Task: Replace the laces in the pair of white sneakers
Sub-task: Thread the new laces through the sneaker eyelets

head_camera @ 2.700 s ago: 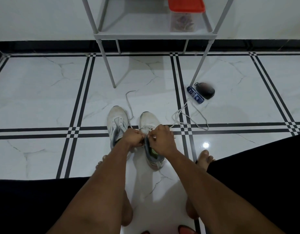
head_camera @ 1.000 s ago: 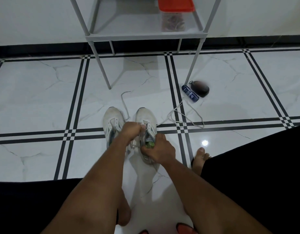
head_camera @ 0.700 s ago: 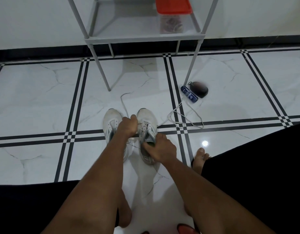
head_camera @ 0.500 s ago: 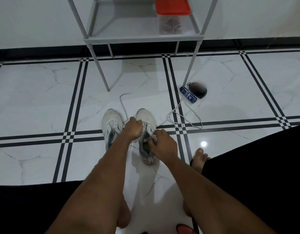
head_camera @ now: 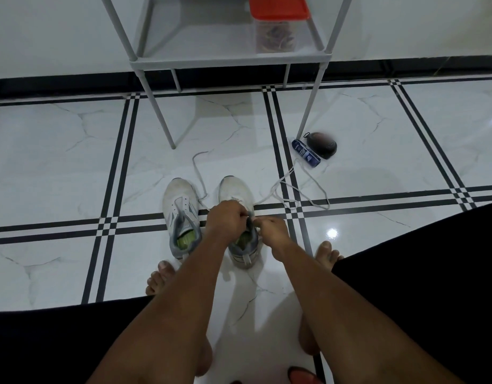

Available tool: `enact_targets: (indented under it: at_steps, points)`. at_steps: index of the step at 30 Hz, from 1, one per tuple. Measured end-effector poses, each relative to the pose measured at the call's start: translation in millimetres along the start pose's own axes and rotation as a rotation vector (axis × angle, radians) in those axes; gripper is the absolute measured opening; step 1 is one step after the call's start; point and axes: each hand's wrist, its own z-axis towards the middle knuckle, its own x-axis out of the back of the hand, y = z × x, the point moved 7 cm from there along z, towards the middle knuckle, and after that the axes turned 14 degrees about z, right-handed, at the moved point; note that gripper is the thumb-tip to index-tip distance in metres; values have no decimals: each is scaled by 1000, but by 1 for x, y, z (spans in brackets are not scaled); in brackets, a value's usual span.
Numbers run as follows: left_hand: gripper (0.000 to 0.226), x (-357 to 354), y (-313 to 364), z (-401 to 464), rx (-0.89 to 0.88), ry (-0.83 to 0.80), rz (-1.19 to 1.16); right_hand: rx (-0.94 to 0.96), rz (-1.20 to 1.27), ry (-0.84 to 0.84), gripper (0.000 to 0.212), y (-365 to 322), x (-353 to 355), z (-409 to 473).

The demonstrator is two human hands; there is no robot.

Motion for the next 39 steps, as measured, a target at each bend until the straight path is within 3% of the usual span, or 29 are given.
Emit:
enact_targets:
  at_steps: [9,19,26,32,36,39]
  points:
    - [17,-4,9,2,102,22,59,47,-39,-66,10,-3,-1,4]
    - [19,-12,18,2,31,-48,124,123,-160,-70,21,-4,2,12]
    - [36,-13,2,5,147,89,-53,225,-287,-104,18,-17,-4,5]
    - [29,-14,5,6,-5,157,144,136,-214,-18,50,-15,-1,14]
    - [29,-12,3,2,-50,164,125,72,-93,-44,34,-12,-8,15]
    - [26,-9,-3,-6,23,199,162,108,-104,-47,26,-19,-13,15]
